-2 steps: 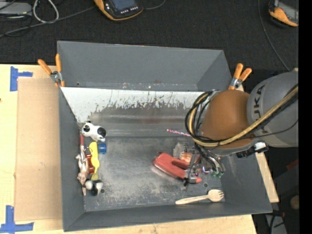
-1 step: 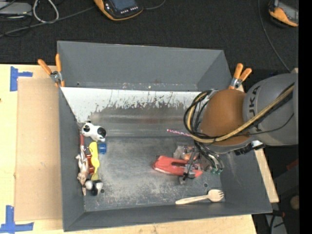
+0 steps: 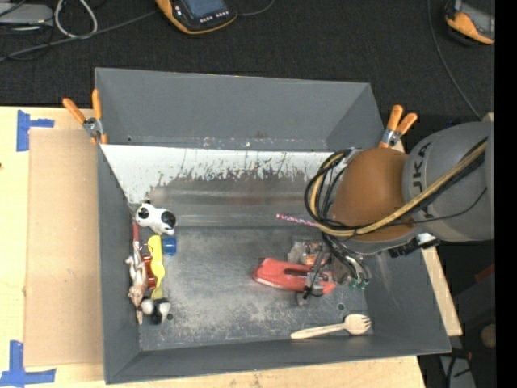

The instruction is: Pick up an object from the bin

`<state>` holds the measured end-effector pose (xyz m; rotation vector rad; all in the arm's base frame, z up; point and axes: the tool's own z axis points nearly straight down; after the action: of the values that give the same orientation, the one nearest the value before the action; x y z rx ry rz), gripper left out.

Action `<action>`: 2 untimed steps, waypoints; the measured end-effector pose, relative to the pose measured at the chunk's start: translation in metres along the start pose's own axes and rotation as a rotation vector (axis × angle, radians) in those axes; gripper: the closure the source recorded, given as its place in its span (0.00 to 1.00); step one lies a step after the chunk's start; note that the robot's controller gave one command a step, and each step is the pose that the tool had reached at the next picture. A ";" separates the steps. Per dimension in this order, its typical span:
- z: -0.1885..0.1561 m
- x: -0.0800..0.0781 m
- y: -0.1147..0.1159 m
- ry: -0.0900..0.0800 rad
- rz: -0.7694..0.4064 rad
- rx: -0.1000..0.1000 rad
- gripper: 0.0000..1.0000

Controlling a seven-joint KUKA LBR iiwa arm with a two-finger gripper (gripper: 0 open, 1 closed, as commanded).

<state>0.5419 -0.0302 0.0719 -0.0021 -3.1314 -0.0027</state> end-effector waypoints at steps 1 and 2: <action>0.000 0.000 0.000 0.000 0.000 0.000 1.00; -0.016 0.000 -0.001 0.012 -0.002 -0.001 1.00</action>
Offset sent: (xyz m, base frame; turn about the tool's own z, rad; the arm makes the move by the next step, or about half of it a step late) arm 0.0180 -0.0116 0.1059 -0.0015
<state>0.5419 -0.0313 0.0879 0.0005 -3.1197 -0.0036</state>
